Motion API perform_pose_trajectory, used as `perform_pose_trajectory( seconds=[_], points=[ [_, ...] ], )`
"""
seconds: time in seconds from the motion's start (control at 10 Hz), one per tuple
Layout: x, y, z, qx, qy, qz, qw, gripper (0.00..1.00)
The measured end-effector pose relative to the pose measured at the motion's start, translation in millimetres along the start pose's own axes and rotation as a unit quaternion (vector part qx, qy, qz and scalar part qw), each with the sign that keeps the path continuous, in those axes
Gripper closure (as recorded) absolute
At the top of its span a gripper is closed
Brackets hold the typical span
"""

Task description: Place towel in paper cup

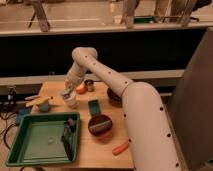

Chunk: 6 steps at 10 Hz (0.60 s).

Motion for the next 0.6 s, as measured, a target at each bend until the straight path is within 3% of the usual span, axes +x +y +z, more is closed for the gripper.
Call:
perform_pose_trajectory(
  seconds=[0.3,0.6],
  points=[
    [-2.8,-2.7,2.5,0.006,0.010,-0.007,0.9999,0.98],
    [-3.0,-3.0,1.8,0.018,0.025,-0.009,0.9995,1.00]
  ],
)
